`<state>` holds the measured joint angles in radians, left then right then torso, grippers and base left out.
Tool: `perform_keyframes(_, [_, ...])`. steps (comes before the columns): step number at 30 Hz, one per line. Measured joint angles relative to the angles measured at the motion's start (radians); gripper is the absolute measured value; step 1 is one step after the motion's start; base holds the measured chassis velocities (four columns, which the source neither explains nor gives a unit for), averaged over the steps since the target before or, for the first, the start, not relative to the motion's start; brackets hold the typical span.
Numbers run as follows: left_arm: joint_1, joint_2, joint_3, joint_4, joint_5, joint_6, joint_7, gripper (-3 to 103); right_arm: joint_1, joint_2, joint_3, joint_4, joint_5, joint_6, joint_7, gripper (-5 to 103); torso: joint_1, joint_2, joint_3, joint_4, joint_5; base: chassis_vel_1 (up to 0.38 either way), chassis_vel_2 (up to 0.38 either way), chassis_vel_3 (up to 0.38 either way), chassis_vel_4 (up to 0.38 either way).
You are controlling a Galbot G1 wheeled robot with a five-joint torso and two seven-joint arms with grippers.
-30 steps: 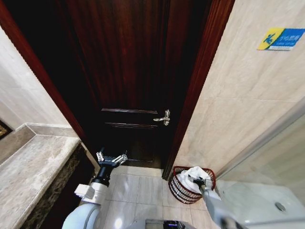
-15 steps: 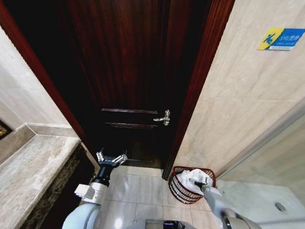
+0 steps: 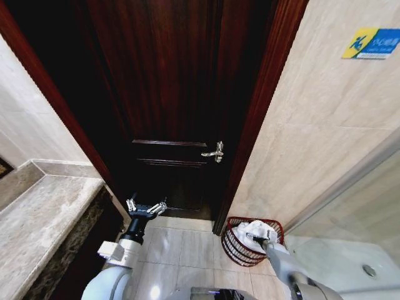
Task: Discard the used towel into the hamper.
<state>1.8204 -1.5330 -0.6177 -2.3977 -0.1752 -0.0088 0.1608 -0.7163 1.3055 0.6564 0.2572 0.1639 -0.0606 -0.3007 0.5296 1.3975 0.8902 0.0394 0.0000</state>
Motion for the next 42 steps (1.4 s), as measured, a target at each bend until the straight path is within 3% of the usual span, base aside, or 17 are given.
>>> perform_keyframes(16, [0.0,0.0,0.0,0.0,0.0,0.0,0.0,99,0.005,-0.013,-0.004,-0.001,-0.003,-0.033,-0.043,100,-0.043,-0.093,-0.05,0.0,0.0,0.0,0.0,0.0,0.0])
perform_keyframes(42, [0.0,0.0,0.0,0.0,0.0,0.0,0.0,99,0.006,-0.013,-0.018,0.027,-0.075,0.023,-0.01,100,-0.11,-0.242,-0.132,0.0002,0.0003,0.0,0.0,0.0,0.0])
